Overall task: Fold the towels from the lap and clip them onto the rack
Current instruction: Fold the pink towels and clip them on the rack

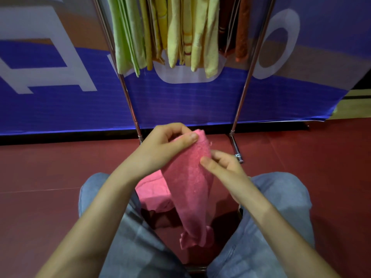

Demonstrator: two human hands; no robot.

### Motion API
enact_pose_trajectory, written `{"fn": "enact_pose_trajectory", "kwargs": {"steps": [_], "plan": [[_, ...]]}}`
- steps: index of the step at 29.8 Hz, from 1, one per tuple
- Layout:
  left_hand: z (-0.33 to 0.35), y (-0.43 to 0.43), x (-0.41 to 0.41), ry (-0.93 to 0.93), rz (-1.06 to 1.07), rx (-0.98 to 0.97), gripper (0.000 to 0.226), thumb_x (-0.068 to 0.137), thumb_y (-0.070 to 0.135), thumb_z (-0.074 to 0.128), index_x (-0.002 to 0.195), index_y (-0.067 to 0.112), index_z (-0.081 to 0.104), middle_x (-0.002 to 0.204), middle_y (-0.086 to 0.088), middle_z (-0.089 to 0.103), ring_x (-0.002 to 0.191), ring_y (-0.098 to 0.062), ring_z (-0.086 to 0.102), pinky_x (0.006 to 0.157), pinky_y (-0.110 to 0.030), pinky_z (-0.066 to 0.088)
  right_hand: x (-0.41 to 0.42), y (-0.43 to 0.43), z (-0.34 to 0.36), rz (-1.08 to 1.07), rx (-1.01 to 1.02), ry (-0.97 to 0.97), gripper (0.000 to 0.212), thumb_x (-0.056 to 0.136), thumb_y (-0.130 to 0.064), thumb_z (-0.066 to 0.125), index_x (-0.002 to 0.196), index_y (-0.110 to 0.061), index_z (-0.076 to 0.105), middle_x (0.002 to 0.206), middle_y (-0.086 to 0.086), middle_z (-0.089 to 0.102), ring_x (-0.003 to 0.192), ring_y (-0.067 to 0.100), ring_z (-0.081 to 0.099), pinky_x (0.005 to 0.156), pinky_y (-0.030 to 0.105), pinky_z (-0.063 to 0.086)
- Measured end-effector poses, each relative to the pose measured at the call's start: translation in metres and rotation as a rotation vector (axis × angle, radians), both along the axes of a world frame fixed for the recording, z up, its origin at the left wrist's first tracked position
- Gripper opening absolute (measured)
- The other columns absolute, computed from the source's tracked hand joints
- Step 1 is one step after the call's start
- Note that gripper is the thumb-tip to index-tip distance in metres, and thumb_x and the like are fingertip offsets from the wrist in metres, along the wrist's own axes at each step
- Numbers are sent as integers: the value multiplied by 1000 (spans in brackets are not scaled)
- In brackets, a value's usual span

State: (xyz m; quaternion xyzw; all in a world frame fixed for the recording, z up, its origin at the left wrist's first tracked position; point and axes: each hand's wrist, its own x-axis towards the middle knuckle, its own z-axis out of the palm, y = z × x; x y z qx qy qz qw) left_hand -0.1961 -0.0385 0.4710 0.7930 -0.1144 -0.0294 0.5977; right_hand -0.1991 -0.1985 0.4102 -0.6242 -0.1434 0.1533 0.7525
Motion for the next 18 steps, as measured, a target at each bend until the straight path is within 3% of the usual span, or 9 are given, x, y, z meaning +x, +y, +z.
{"fn": "enact_pose_trajectory", "kwargs": {"steps": [4,9,11,13,16,18], "plan": [[6,12,3,-116,101,59,14,81,30,59,69,22,59,58,13,59,57,6,49,55,-8,40,-12,-2,-33,70,-176,101,23,87,-2,50,80,-20,63,63,-21,68,65,-11,60,66,7,46],[-7,27,5,-169,224,357,13,84,31,60,79,20,57,71,7,57,61,3,49,59,-8,37,-12,-2,-41,32,-188,71,18,84,-5,57,74,-17,64,58,-16,64,61,-6,54,62,10,45],[-19,29,6,-164,186,396,26,80,37,56,99,19,55,94,4,57,82,2,50,71,-4,36,-9,-1,-36,74,-174,47,4,78,-16,63,74,-16,64,64,-15,62,66,-2,52,63,13,42],[-28,23,6,-120,77,386,43,76,43,49,113,20,53,111,8,54,103,0,48,86,-1,32,-5,2,-29,113,-161,26,22,71,-24,63,79,-4,65,67,-14,61,69,-1,52,64,14,42],[-35,1,4,-39,-115,262,38,74,56,40,96,30,56,97,12,62,93,1,54,88,-13,41,-1,2,-16,151,-150,-1,56,62,-42,75,83,9,62,70,-5,57,67,4,49,60,15,41],[-39,-7,4,-44,-150,246,36,74,56,36,88,30,57,88,7,63,85,-2,55,84,-22,44,1,-1,-9,182,-133,26,35,68,-34,73,72,-1,62,66,-6,59,64,2,51,58,13,41]]}}
